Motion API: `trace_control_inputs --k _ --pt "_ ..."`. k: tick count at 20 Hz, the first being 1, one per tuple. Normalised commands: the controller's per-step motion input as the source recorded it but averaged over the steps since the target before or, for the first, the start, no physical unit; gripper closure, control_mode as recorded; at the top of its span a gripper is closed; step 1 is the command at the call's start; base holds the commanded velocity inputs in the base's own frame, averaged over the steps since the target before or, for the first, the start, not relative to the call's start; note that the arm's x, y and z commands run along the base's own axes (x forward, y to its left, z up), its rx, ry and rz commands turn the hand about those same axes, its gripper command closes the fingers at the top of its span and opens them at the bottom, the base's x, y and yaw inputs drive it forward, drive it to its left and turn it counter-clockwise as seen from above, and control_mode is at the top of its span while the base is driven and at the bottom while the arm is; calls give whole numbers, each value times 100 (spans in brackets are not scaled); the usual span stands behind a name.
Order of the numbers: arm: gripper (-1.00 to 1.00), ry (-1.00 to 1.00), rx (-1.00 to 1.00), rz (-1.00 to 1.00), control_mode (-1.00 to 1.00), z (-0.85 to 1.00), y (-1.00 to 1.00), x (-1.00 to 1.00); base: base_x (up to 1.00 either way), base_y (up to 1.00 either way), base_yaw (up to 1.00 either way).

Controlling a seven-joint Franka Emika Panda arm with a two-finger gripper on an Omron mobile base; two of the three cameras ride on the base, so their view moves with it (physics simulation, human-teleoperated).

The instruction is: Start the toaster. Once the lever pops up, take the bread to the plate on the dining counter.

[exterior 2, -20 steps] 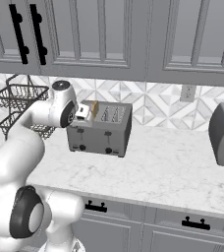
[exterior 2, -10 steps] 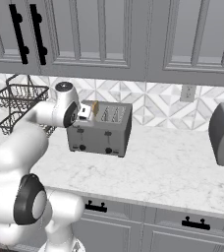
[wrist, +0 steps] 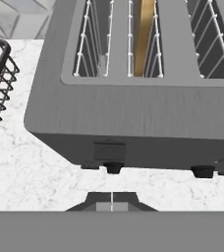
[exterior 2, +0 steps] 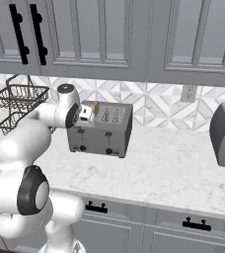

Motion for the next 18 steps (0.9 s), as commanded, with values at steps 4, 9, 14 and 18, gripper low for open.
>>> trace_control_inputs --k 4,9,14,18 --pt "100 -1 0 0 -100 -13 5 17 0 0 0" --pt "100 -1 0 0 -100 -14 1 14 0 0 0" --pt "100 0 0 0 -100 -18 0 11 0 0 0" --pt "100 0 0 0 -100 -15 0 15 0 0 0"
